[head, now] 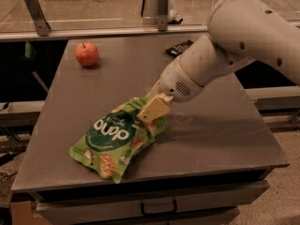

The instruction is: Pick green rice chip bag

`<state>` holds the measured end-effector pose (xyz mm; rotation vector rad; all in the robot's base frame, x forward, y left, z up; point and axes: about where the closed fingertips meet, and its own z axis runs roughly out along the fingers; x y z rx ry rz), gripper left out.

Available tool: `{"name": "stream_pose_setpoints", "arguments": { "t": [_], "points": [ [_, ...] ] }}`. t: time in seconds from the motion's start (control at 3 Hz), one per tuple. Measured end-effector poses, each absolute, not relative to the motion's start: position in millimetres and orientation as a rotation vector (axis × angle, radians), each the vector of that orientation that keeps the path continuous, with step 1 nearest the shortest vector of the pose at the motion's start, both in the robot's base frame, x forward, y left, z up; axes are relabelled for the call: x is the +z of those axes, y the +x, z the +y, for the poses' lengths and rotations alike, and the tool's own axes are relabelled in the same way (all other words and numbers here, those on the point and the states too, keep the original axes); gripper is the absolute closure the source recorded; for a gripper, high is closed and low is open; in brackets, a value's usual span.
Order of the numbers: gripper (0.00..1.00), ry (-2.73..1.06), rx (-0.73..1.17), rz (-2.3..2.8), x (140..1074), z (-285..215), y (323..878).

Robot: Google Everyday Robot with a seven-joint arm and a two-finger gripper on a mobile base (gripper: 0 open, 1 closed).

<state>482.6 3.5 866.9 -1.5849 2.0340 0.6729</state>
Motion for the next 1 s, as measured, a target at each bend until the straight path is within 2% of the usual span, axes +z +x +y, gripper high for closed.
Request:
{"name": "stream_pose_setpoints", "arguments": {
  "t": [0.33,1.0],
  "points": [
    [1.00,-1.488,0.712,2.017,889,-10,491],
    [1.00,-1.280,0.821,1.778,1008,-8,516]
  ]
}}
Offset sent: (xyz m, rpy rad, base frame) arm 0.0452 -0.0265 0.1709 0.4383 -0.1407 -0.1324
